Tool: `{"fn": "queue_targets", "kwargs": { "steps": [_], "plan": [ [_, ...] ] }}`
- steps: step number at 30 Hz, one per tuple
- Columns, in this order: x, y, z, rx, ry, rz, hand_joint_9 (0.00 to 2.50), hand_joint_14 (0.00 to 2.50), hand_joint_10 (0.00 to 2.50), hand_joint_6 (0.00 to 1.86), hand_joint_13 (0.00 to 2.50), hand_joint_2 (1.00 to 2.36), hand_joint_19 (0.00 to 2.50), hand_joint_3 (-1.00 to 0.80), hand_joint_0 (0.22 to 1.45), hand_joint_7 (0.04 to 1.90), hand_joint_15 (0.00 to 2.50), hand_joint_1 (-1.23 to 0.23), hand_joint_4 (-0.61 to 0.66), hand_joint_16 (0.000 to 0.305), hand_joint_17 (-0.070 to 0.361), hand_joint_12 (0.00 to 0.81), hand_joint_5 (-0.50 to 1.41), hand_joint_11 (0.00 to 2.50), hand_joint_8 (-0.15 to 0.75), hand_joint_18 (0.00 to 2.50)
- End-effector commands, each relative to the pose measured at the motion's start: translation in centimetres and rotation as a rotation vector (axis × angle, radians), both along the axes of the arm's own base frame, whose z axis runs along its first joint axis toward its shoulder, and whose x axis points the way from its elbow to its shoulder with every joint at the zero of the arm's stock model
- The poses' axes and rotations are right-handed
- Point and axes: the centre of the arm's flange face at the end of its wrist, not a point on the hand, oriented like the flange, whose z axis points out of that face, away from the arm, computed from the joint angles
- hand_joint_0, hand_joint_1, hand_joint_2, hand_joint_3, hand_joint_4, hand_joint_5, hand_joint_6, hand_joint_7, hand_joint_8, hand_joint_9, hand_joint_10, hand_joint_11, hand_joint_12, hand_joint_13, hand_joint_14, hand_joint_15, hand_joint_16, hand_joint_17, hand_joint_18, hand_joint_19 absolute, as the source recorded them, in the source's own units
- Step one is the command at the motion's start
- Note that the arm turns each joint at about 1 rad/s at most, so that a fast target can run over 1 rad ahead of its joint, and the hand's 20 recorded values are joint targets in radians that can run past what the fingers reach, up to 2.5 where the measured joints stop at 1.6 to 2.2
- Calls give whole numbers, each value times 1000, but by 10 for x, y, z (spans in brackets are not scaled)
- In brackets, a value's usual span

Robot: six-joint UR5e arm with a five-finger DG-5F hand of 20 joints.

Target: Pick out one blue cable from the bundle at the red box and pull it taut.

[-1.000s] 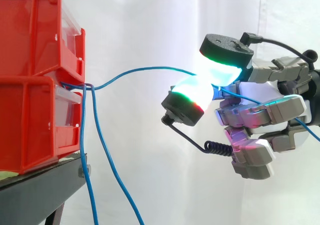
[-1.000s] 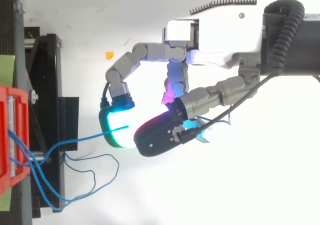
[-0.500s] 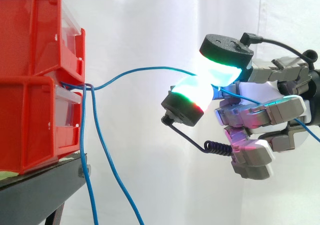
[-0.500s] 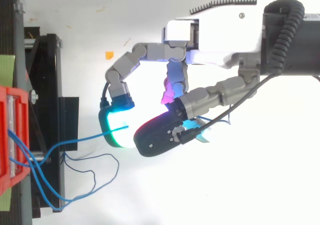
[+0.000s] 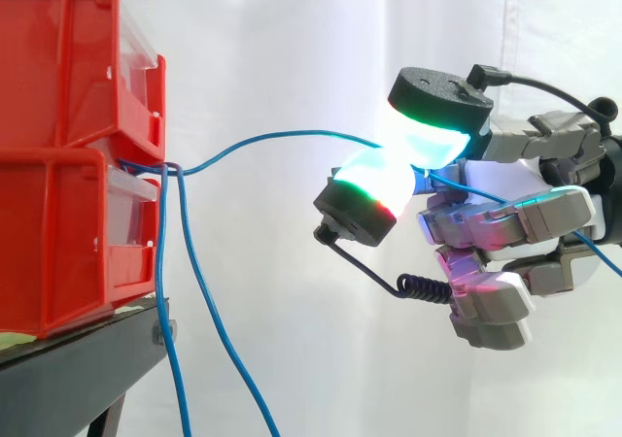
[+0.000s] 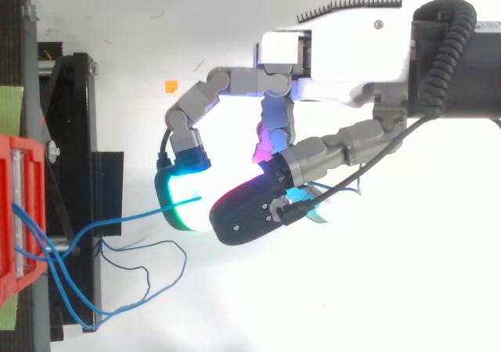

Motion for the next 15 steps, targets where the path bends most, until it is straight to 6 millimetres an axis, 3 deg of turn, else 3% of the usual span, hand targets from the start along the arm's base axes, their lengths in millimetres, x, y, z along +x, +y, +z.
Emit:
{"fn": "queue_targets", "kwargs": {
  "steps": [1,15],
  "plan": [
    [0,0,0,0,0,0,1751,23,34,876,1338,1859,716,-41,477,1241,616,-774,-471,65,145,367,-20,798,225,1184],
    [0,0,0,0,0,0,1729,24,33,875,1302,1820,708,-35,483,1228,608,-784,-466,65,147,369,-22,766,227,1158]
  ]
}}
